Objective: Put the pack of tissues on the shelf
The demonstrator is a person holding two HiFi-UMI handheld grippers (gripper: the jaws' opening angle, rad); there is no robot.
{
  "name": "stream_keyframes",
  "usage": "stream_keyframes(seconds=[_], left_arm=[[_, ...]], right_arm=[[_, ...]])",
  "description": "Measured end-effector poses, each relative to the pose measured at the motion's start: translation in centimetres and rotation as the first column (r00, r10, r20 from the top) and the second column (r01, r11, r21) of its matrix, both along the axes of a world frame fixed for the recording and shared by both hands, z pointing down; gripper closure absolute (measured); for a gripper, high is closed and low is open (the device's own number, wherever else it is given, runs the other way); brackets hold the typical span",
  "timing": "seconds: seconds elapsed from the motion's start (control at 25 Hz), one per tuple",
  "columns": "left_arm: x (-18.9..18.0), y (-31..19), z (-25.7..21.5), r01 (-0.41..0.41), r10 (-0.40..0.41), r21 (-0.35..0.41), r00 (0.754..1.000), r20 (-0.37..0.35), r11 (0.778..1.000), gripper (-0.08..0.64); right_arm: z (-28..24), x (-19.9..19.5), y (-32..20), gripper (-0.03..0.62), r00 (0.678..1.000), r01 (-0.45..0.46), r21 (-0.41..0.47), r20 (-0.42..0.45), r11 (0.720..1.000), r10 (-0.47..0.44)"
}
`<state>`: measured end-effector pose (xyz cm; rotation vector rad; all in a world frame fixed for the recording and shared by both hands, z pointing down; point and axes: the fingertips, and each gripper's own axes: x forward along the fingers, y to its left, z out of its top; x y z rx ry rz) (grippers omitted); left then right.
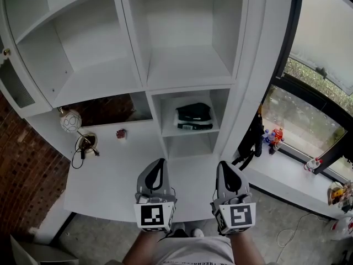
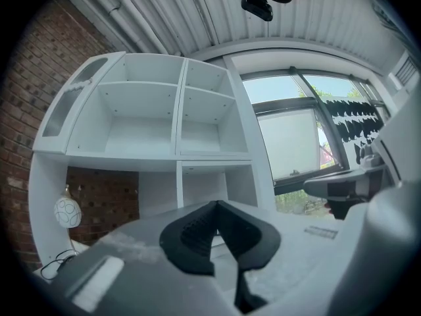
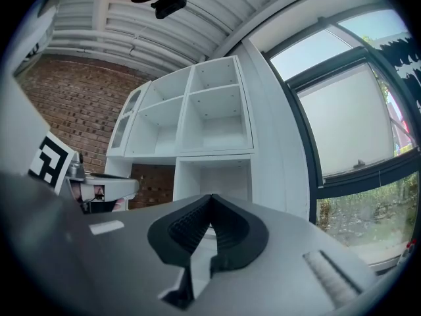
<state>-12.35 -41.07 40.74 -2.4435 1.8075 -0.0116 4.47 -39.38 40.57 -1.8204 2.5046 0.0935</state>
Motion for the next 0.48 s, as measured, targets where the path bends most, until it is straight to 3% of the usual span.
stream_keyframes(seconds=[0.48], left_arm=[[0.27, -0.53, 0.69, -0.011, 0.011, -0.009, 1.0, 0.02, 1.0, 0.552]], right_arm=[[0.11, -0.01, -0.28, 0.591, 1.0, 0.008, 0.001, 0.006, 1.0, -0.008]])
